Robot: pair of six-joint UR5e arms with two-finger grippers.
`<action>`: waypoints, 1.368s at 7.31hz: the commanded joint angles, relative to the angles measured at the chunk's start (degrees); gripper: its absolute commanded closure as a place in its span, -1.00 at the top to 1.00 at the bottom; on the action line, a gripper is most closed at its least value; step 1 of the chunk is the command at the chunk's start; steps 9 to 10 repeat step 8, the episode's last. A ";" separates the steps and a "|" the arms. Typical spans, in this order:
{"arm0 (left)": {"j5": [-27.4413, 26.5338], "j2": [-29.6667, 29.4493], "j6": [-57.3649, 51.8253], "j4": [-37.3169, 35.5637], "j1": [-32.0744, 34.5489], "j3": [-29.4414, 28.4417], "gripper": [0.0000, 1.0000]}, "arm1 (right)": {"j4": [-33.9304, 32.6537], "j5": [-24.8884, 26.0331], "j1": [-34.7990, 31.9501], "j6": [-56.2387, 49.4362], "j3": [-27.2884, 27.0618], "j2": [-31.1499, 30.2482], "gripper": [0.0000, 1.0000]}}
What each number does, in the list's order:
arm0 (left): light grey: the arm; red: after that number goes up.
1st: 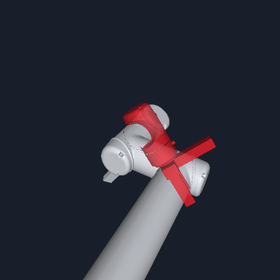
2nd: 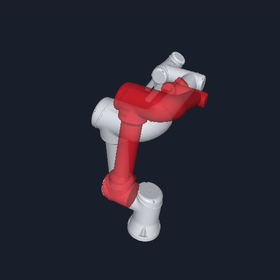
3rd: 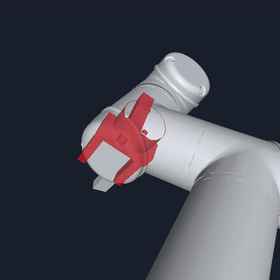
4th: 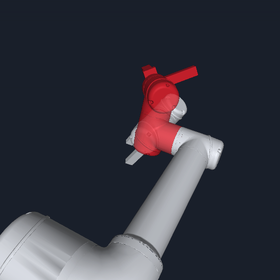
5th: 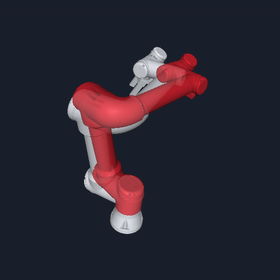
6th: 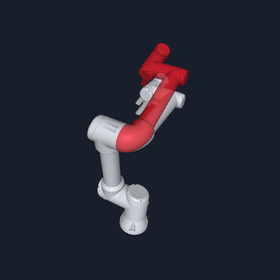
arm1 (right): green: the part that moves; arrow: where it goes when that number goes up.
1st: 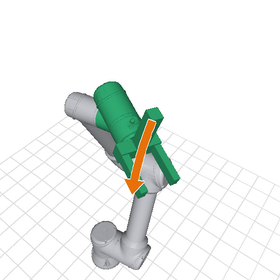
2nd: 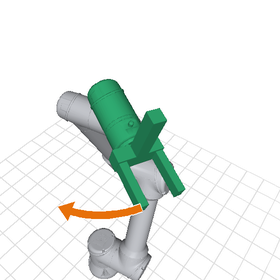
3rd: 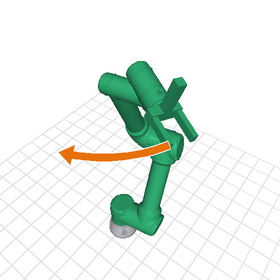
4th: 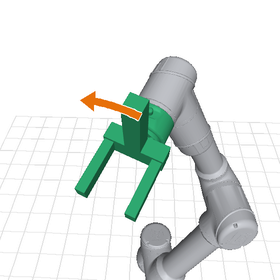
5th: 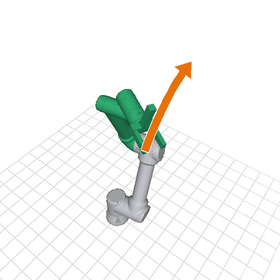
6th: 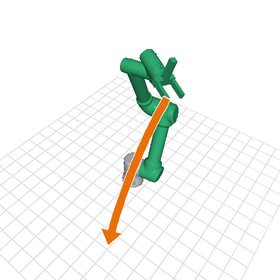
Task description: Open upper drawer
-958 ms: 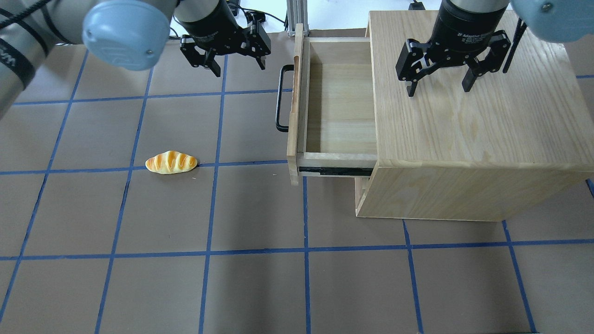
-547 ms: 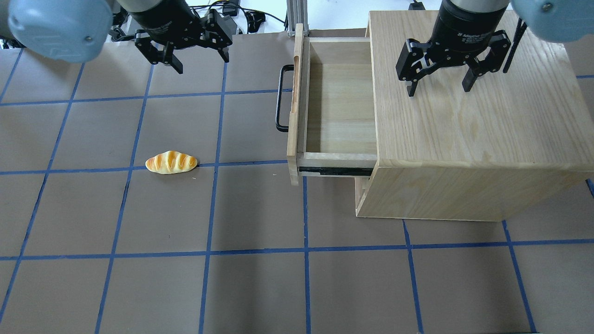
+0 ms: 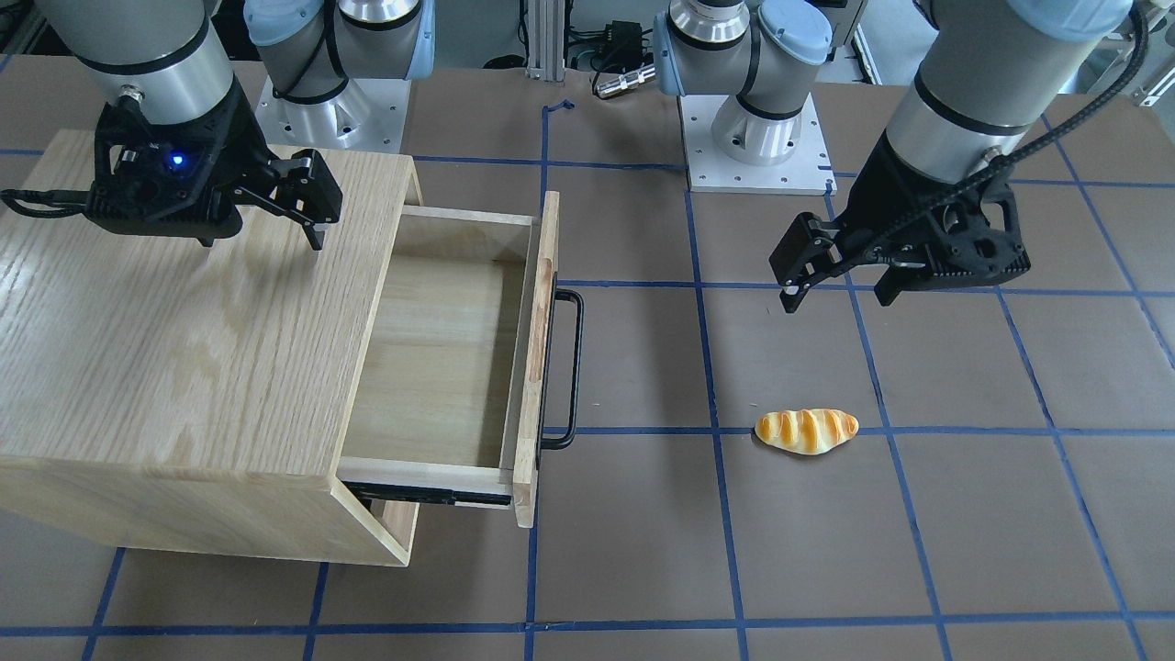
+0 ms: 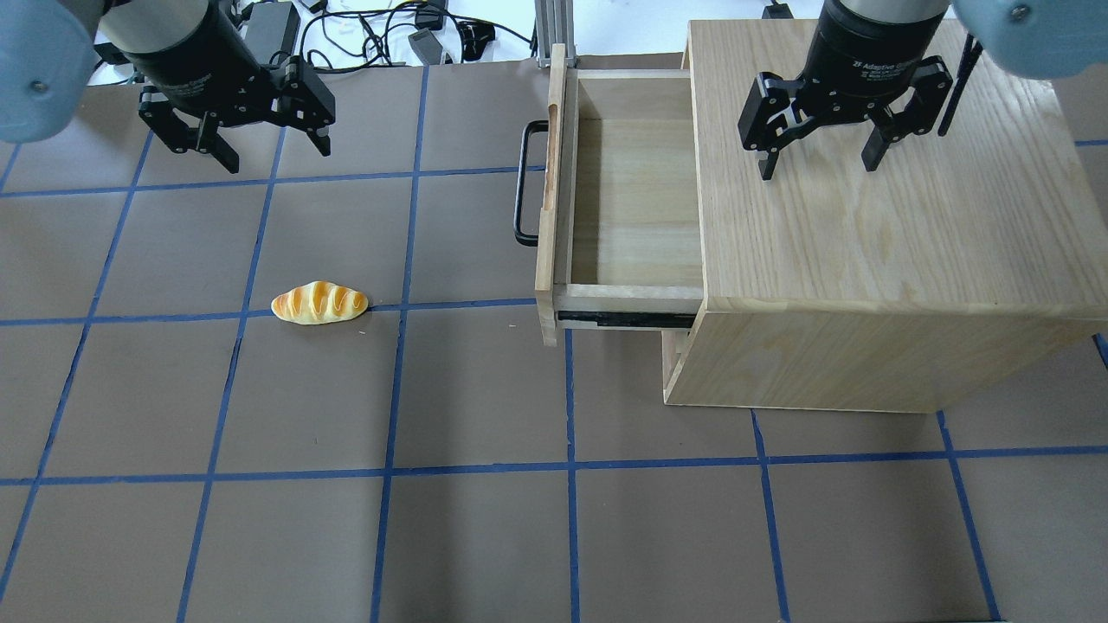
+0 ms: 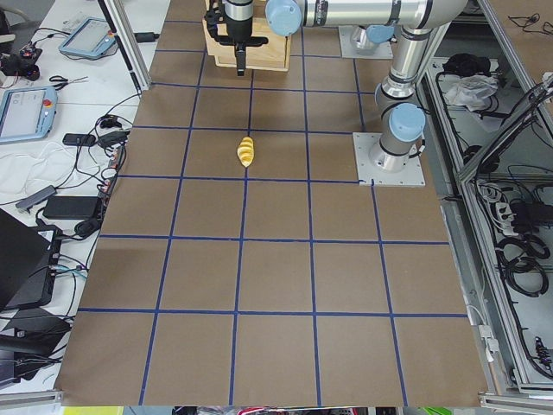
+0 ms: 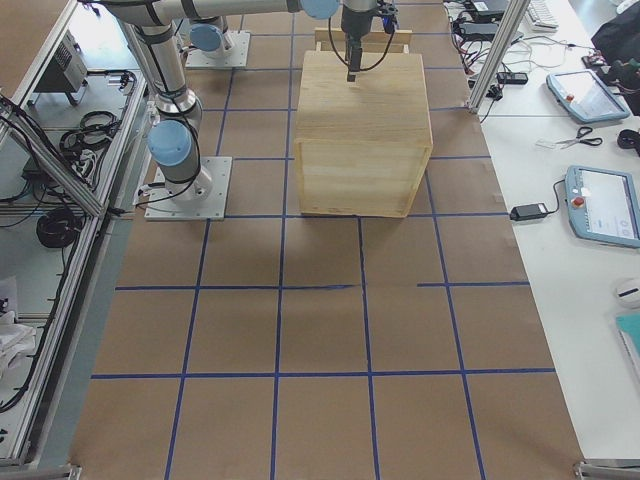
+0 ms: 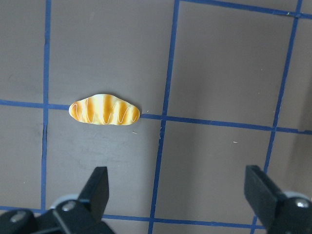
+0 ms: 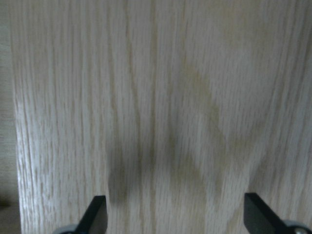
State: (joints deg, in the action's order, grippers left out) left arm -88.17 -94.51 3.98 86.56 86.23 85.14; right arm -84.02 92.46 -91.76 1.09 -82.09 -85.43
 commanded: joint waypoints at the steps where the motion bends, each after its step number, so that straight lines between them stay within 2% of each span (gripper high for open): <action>1: -2.51 2.22 -0.63 2.29 -0.18 0.47 1.00 | 0.00 0.00 0.09 -0.03 0.00 0.00 1.00; 10: -2.79 2.67 -0.73 2.30 -0.18 1.70 1.00 | 0.00 0.00 0.00 -0.03 0.00 0.00 1.00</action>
